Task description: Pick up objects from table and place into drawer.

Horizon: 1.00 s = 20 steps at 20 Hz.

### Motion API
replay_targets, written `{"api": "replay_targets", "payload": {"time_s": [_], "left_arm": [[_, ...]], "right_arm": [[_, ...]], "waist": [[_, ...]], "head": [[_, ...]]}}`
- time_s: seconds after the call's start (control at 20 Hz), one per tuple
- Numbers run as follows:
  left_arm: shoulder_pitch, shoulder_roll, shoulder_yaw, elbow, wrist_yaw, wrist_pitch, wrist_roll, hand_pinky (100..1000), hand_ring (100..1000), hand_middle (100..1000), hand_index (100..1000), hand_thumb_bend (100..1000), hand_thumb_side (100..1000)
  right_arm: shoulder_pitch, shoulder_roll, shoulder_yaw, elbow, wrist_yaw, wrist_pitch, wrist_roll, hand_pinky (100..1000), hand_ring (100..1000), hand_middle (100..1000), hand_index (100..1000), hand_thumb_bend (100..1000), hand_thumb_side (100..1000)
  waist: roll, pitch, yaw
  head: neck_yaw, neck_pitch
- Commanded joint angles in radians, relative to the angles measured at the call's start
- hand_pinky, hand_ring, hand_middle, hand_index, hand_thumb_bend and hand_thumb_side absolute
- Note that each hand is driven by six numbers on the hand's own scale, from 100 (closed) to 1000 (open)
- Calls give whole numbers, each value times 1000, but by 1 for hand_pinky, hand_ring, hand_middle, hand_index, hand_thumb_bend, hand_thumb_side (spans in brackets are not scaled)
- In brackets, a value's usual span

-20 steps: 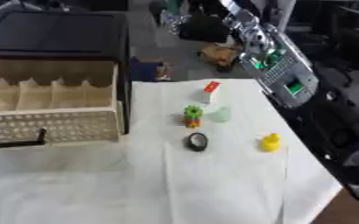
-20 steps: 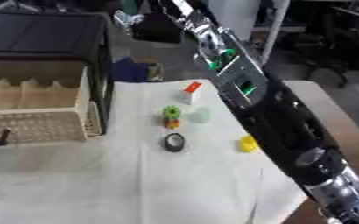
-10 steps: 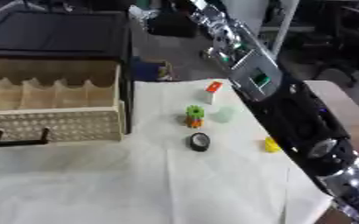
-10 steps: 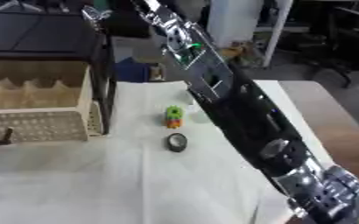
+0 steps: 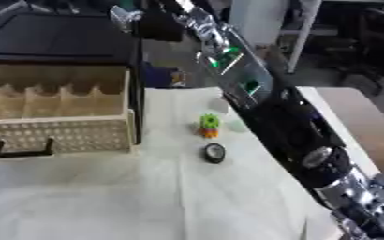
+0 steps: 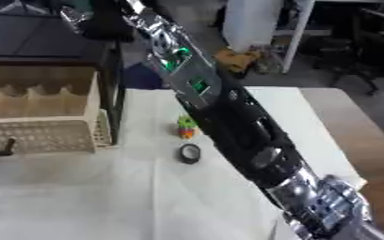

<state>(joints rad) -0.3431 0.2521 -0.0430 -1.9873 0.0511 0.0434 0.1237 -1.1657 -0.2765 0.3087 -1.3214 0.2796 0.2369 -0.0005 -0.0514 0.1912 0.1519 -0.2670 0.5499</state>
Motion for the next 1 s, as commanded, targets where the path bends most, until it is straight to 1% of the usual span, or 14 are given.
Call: {"api": "replay_targets", "payload": {"time_s": [0.05, 0.25, 0.6, 0.85, 1.0], "left_arm": [[-17, 2, -2, -13, 3, -2, -3, 304, 384, 520, 738, 100, 1000], [-20, -2, 2, -13, 11, 1, 16, 315, 391, 520, 741, 100, 1000], [-29, -7, 4, -13, 31, 5, 90, 317, 396, 512, 750, 100, 1000], [-36, -9, 2, -13, 42, 3, 120, 317, 397, 512, 751, 100, 1000], [-39, -11, 0, -13, 42, 0, 124, 316, 396, 512, 751, 100, 1000]], "right_arm": [[-35, 20, -13, 18, 26, -11, -2, 443, 365, 156, 522, 253, 461], [-38, 59, -17, 57, 69, -26, -6, 443, 364, 156, 523, 250, 461], [-33, 117, -31, 125, 150, -58, -21, 444, 364, 155, 523, 253, 467], [-29, 147, -42, 172, 200, -81, -27, 445, 363, 154, 524, 253, 466], [-28, 159, -50, 198, 227, -92, -34, 445, 364, 156, 525, 269, 472]], "waist": [[6, -14, 6], [5, -13, 18], [7, -9, 34], [9, -2, 49], [9, 2, 57]], "head": [[-9, -15], [-14, -17], [-20, -22], [-26, -30], [-30, -36]]}}
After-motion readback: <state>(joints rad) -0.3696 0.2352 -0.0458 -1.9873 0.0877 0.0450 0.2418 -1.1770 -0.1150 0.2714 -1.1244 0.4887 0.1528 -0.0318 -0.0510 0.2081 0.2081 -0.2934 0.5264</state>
